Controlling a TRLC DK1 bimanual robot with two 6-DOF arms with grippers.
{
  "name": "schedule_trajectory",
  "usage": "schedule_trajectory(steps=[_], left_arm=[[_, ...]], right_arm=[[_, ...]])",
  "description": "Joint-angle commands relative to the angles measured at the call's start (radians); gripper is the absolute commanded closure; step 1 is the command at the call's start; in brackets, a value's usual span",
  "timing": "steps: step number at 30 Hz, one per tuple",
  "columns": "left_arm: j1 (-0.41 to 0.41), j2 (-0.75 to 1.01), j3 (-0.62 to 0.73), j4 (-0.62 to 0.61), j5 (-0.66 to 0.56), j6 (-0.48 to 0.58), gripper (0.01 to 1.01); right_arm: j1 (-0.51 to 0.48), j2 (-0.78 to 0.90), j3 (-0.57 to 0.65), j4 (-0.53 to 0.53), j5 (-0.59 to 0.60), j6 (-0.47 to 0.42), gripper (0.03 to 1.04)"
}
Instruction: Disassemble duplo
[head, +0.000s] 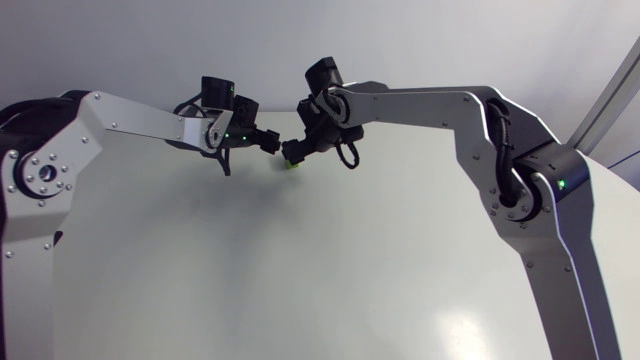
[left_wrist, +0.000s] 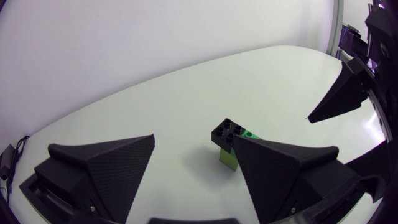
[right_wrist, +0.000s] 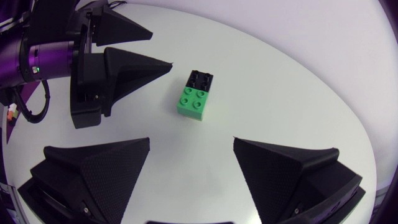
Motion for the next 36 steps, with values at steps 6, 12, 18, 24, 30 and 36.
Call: schedule_trajectory(steps=[6,12,18,24,30,36], left_arm=[[-0.023,0.114,0.125,-0.059,0.027,-0.024,0.164],[-0.024,0.177,0.246,-0.119,0.076,-0.076,0.162],[-0.034,0.192,0.331,-0.225,0.124,-0.153,0.161],[-0.083,0.153,0.323,-0.327,0.101,-0.185,0.162],[-0.126,0.165,0.354,-0.344,-0.010,-0.196,0.162],[-0.130,0.219,0.410,-0.355,-0.108,-0.198,0.197]], right_arm=[[-0.074,-0.085,-0.137,0.043,0.048,0.028,0.08],[-0.125,-0.206,-0.292,0.096,0.033,0.026,0.08],[-0.154,-0.264,-0.386,0.127,0.022,0.019,0.08],[-0.160,-0.287,-0.409,0.136,0.022,0.014,0.08],[-0.156,-0.301,-0.418,0.135,0.020,0.017,0.08],[-0.159,-0.332,-0.456,0.138,0.011,0.017,0.08]])
